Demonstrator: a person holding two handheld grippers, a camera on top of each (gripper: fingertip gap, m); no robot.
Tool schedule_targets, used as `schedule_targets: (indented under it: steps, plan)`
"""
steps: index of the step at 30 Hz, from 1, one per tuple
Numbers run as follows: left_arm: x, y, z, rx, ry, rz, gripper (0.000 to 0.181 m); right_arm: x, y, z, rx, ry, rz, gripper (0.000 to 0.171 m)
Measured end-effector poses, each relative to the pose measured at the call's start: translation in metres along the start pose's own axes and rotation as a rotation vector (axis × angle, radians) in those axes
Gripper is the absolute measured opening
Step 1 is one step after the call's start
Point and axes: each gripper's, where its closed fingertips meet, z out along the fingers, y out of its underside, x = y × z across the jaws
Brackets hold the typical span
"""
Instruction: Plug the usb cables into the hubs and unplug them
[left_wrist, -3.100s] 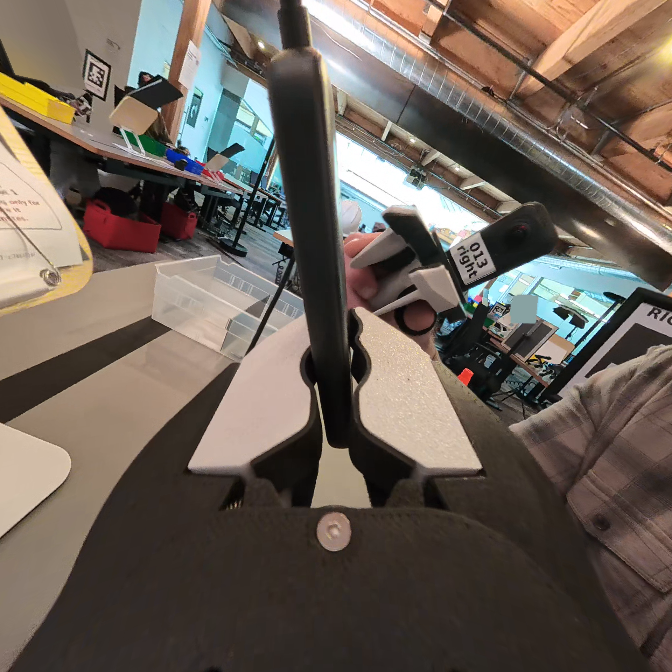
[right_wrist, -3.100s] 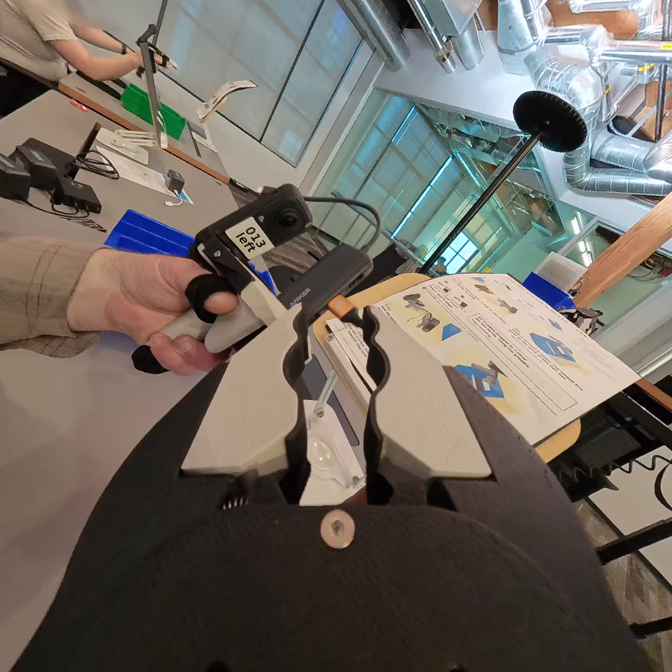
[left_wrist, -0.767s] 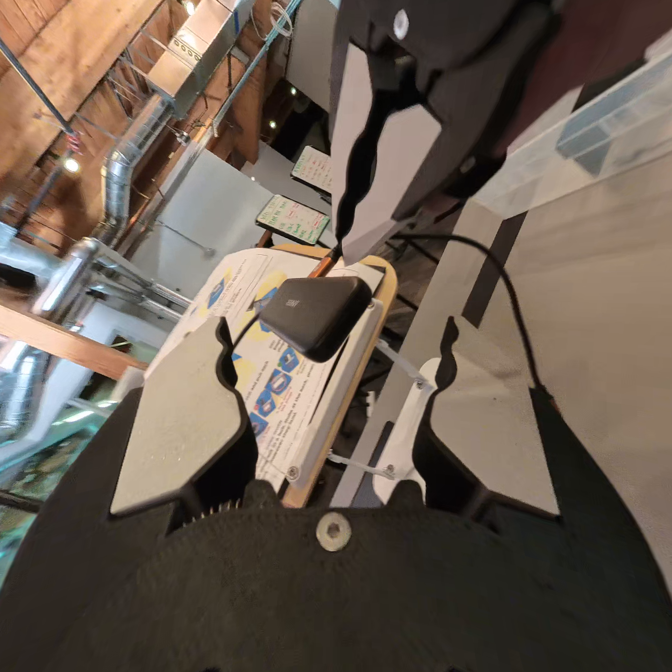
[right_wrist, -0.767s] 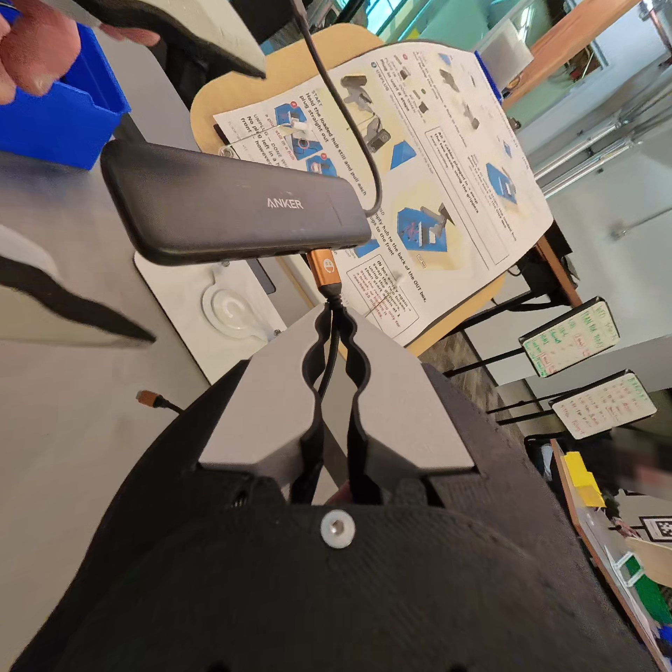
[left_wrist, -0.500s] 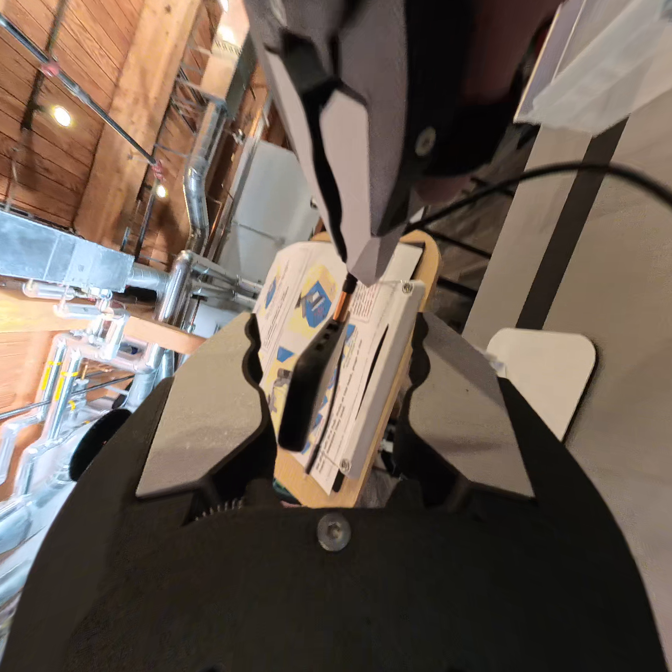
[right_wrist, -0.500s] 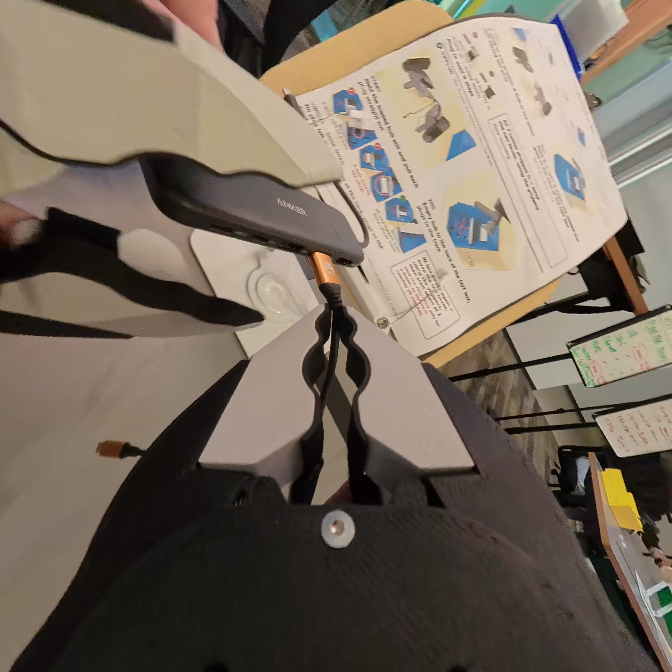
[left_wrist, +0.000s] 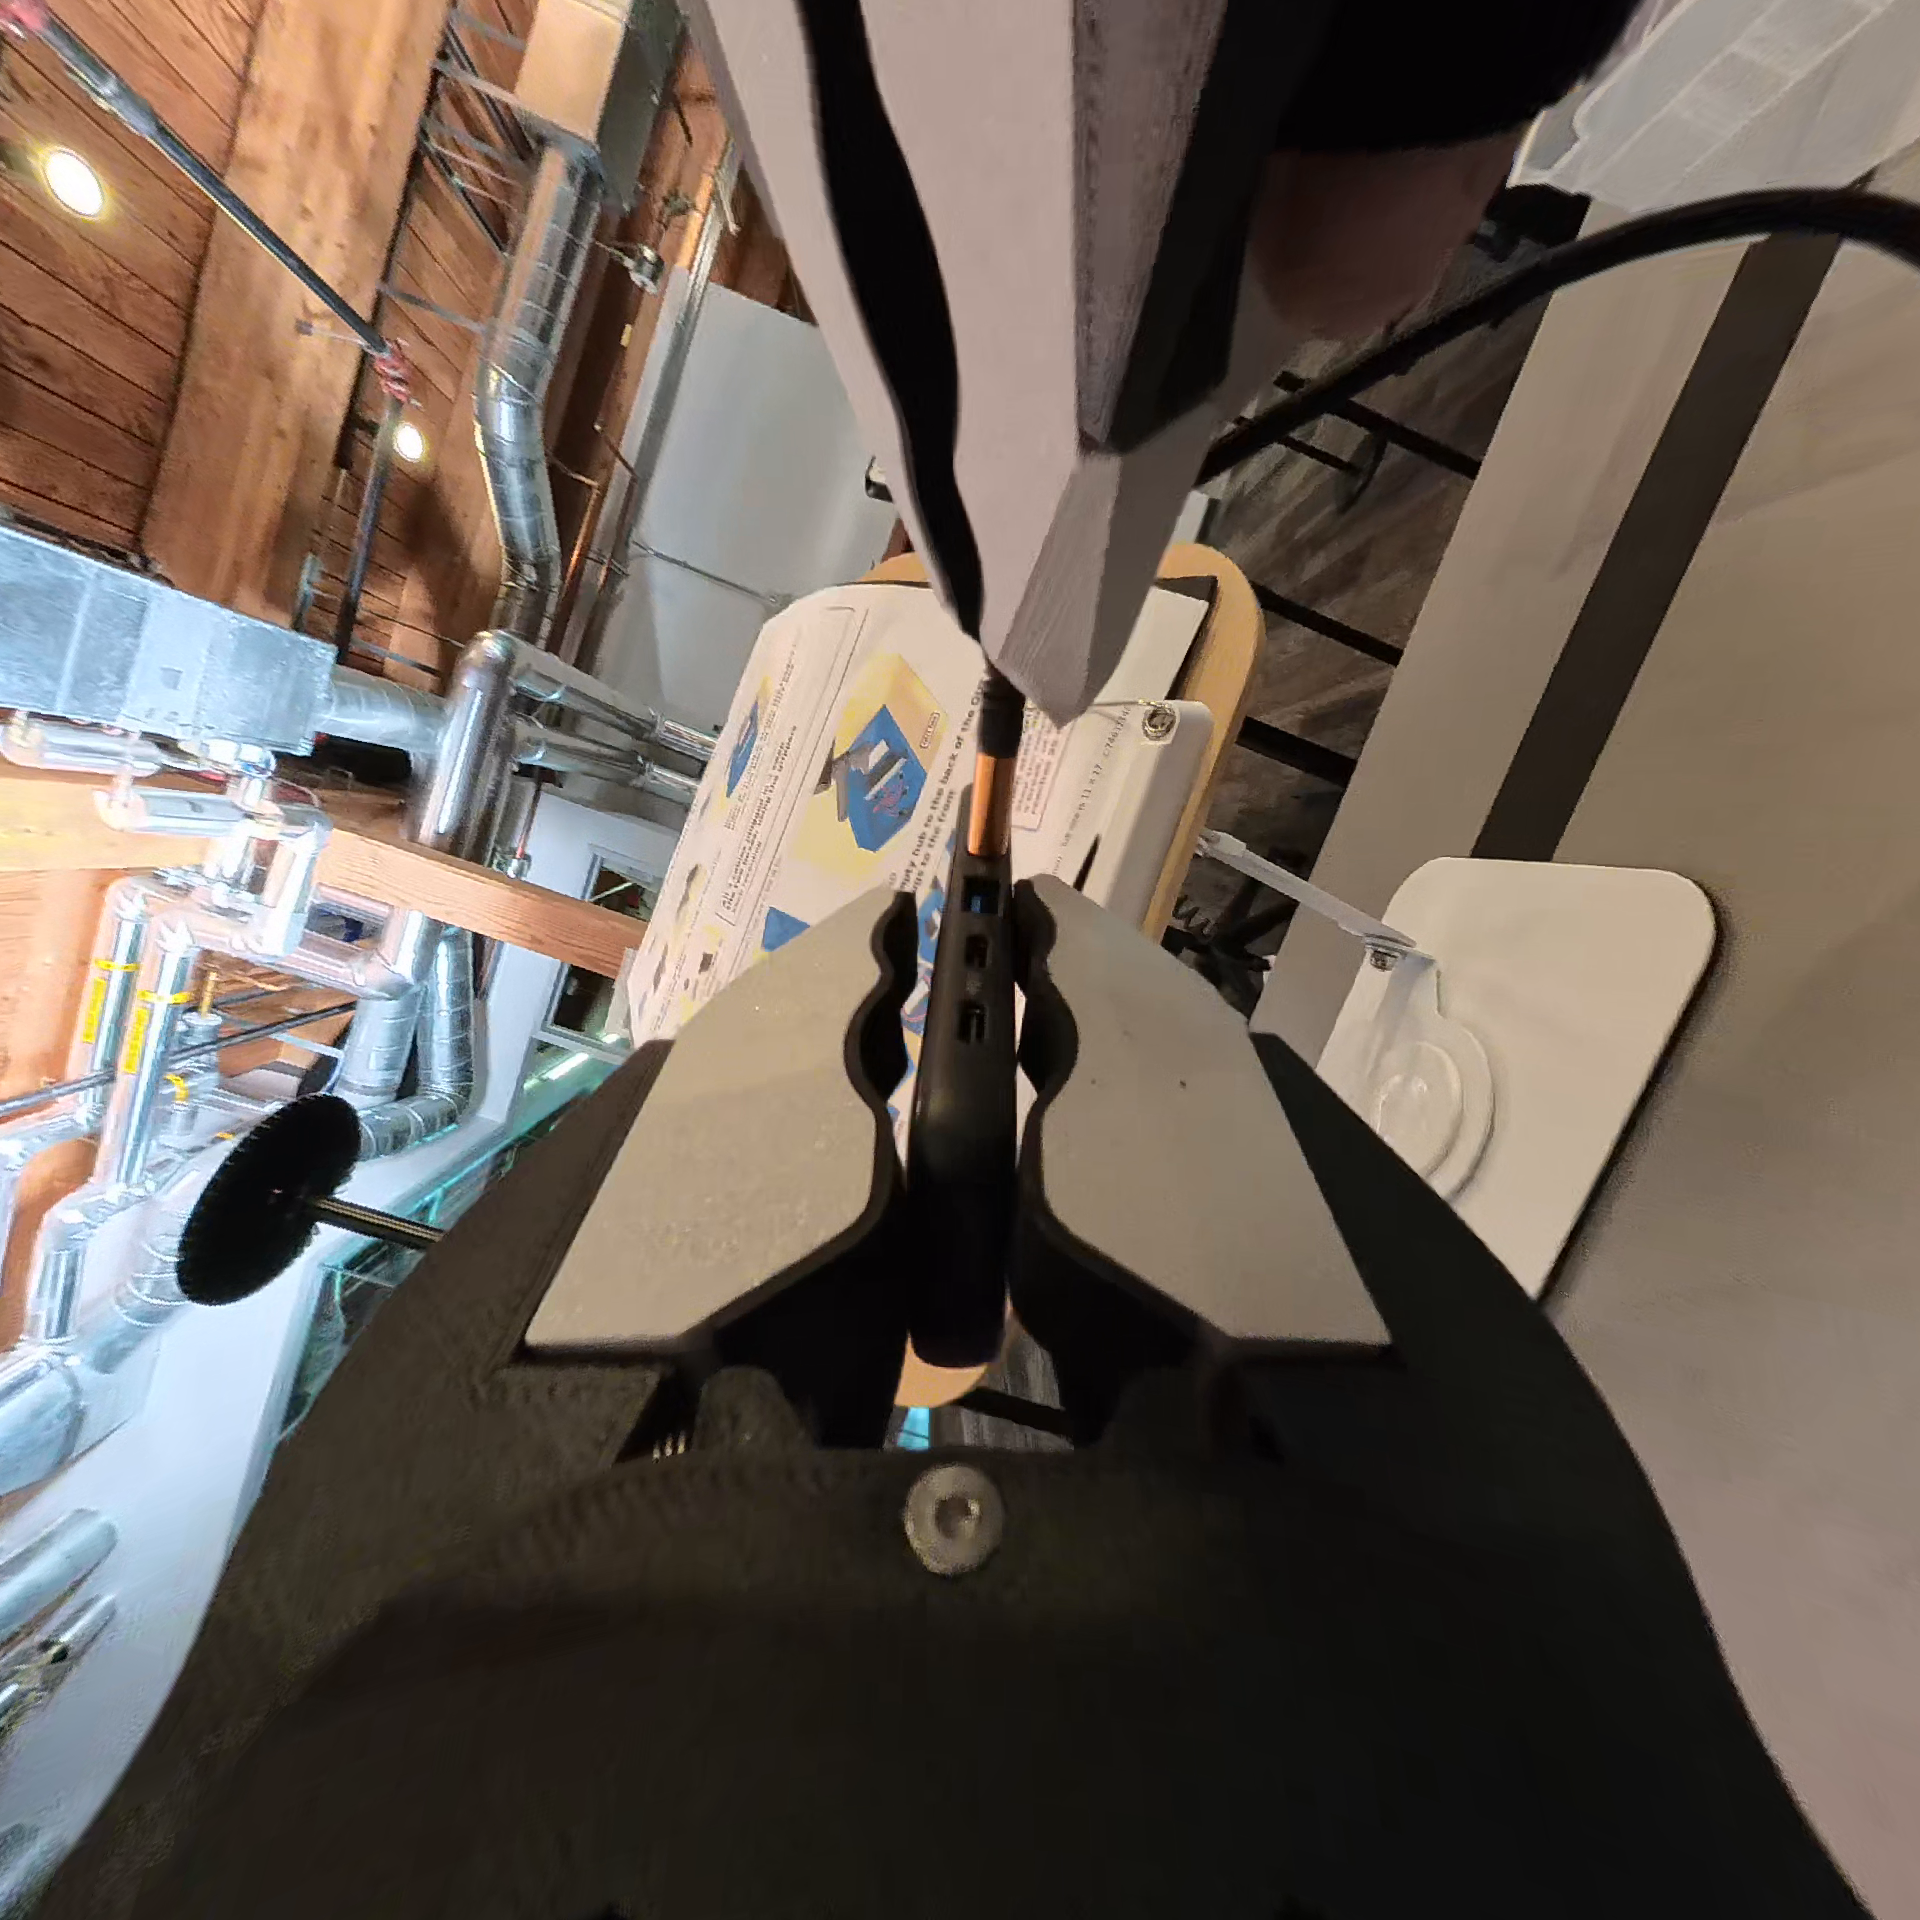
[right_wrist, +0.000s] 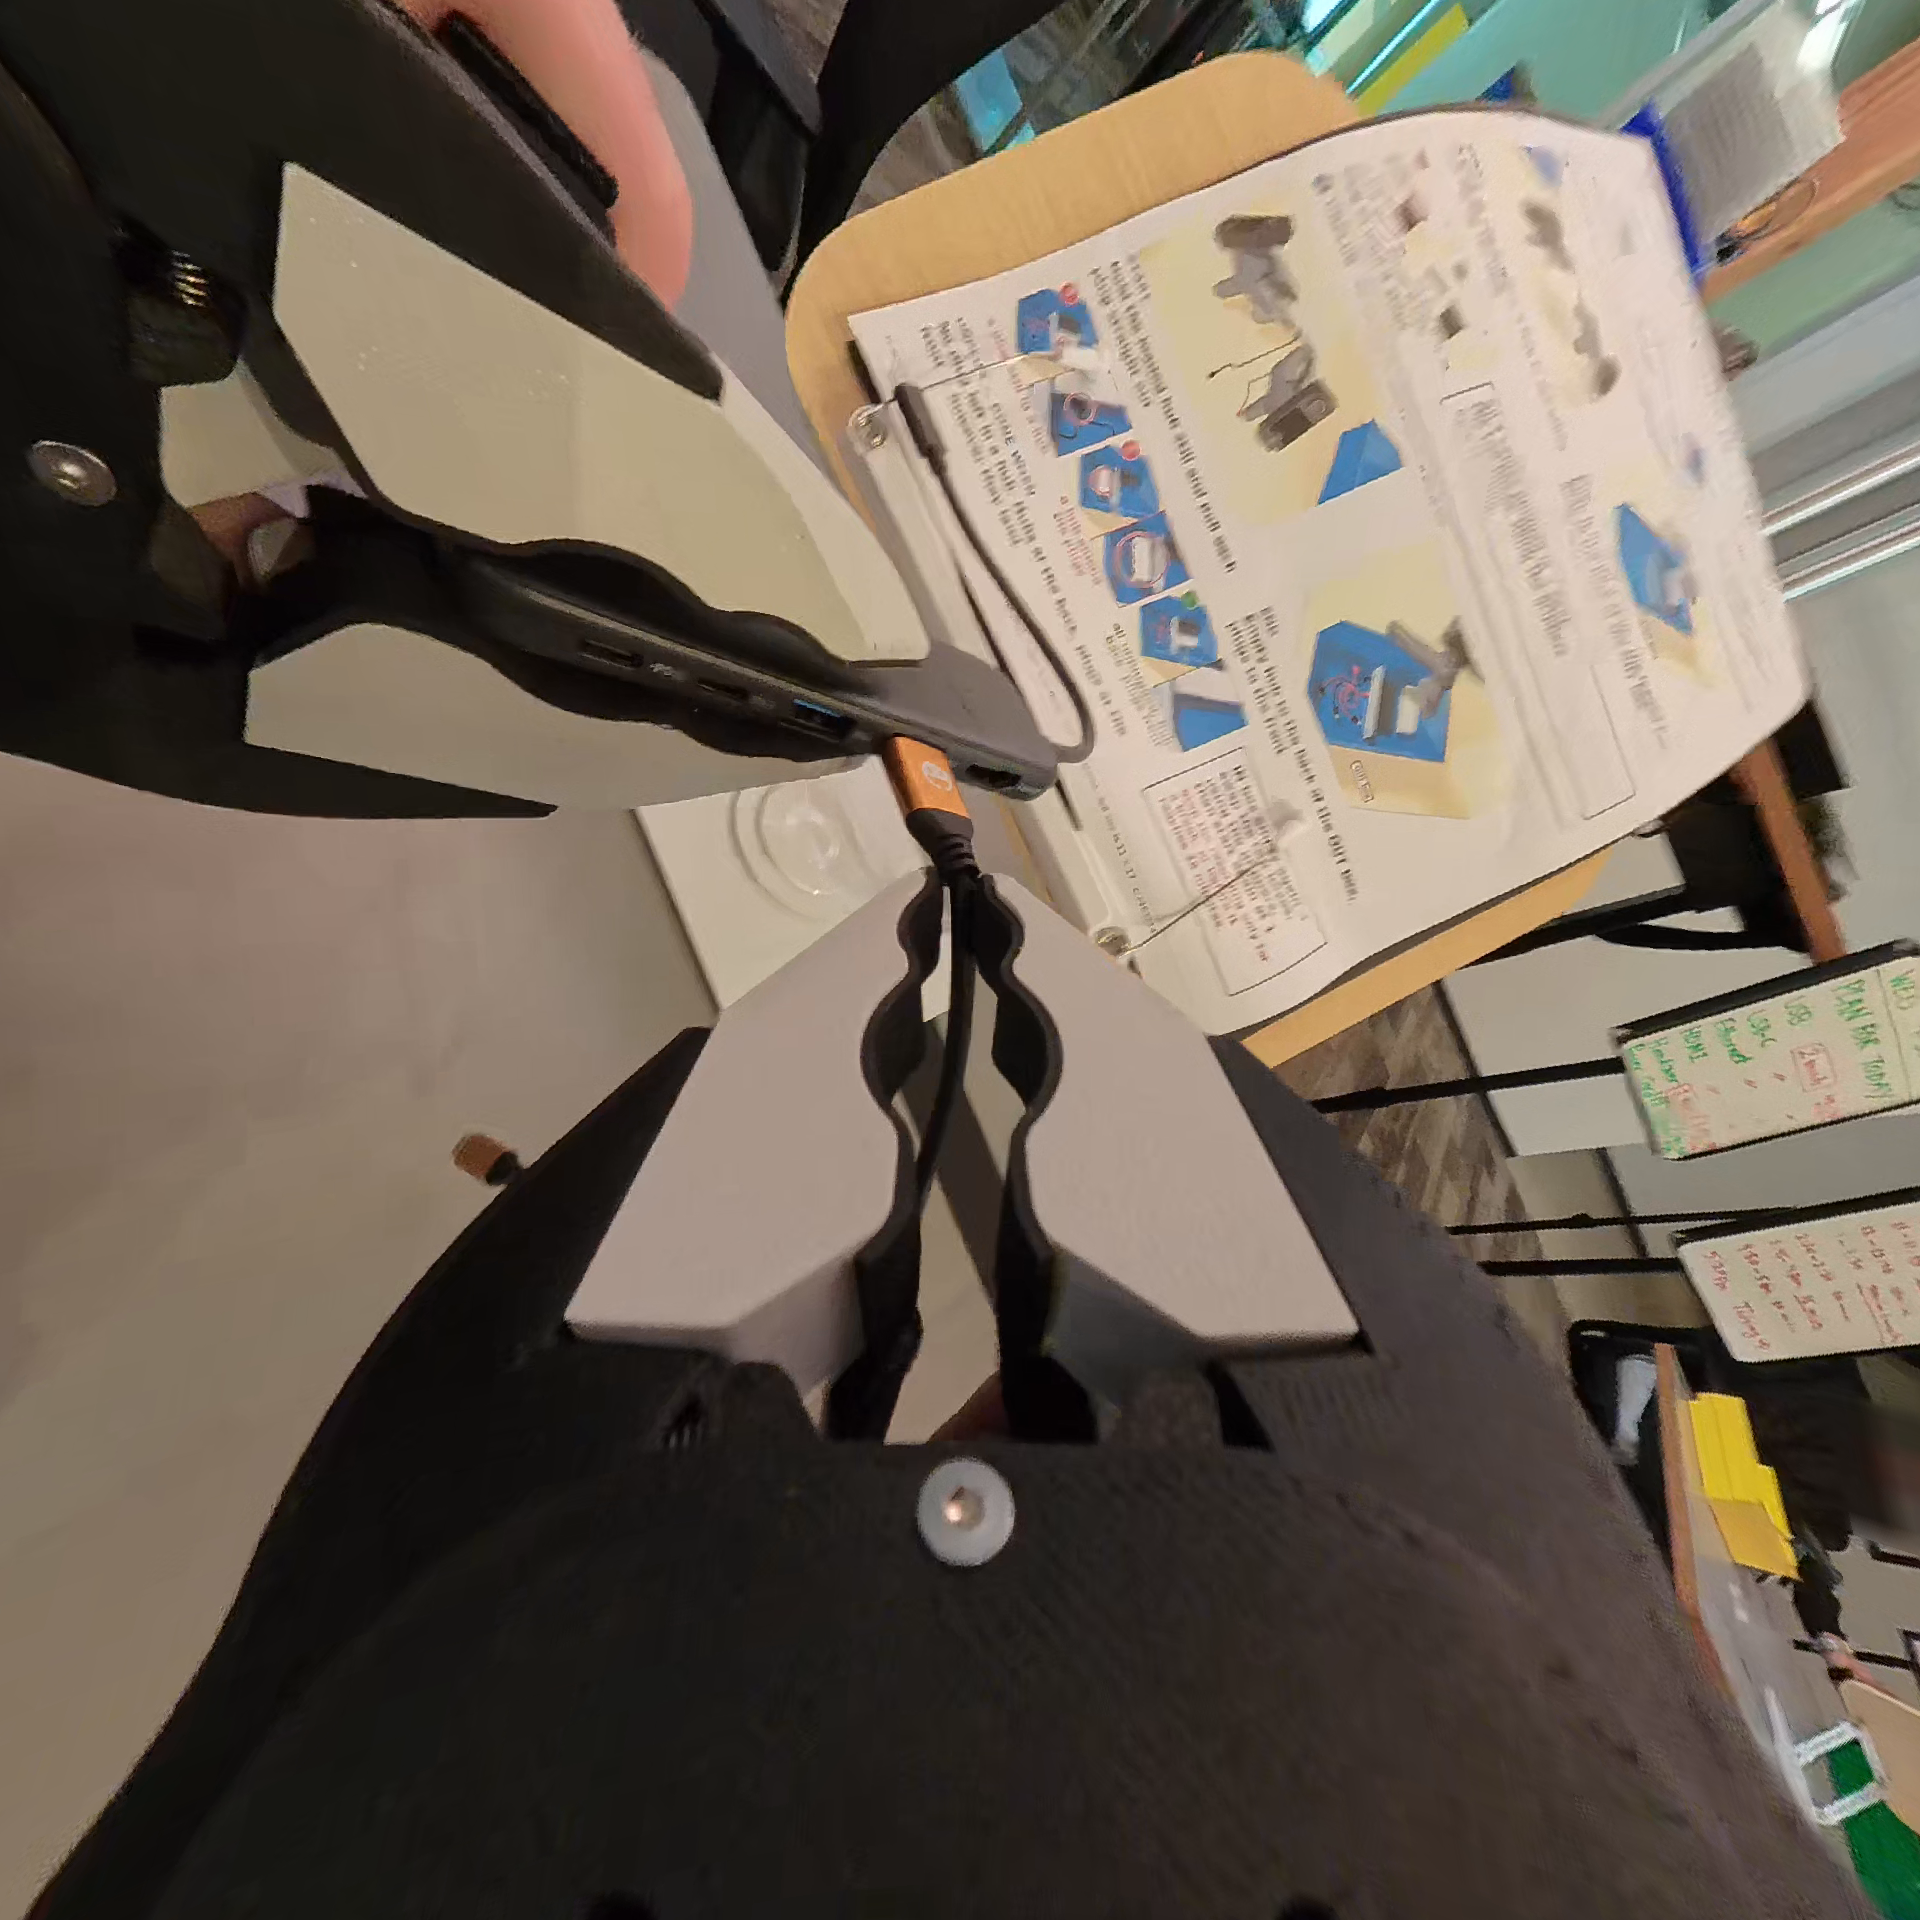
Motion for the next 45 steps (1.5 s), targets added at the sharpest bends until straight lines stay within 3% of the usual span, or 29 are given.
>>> schedule_targets:
  steps: [4,8,12,15,18,23,33,45]
  plan:
    - [0.000,0.011,0.000,-0.064,0.062,-0.004,0.018,0.005,-0.014,-0.004,0.079,0.057,-0.073,0.031]
    - [0.006,0.017,-0.004,-0.129,0.181,0.004,0.018,-0.007,-0.040,-0.012,0.200,0.106,-0.291,0.030]
    - [0.000,0.014,-0.012,-0.108,0.211,0.032,0.018,-0.024,-0.043,-0.010,0.219,0.034,-0.328,0.025]
    - [-0.011,0.013,-0.014,-0.095,0.184,0.028,0.018,-0.026,-0.047,-0.020,0.279,-0.120,-0.078,0.019]
    - [-0.020,0.011,-0.014,-0.094,0.128,0.037,0.017,-0.011,-0.043,-0.019,0.295,-0.201,0.235,0.030]
    - [-0.023,0.005,-0.010,-0.085,0.068,0.054,0.018,-0.003,-0.041,-0.012,0.424,-0.360,0.579,0.019]
    - [-0.019,0.002,-0.007,-0.064,0.075,0.034,0.018,-0.011,-0.038,-0.002,0.473,-0.490,0.712,0.013]
    - [-0.019,0.001,-0.006,-0.057,0.074,0.021,0.018,-0.007,-0.041,-0.003,0.526,-0.482,0.718,0.013]
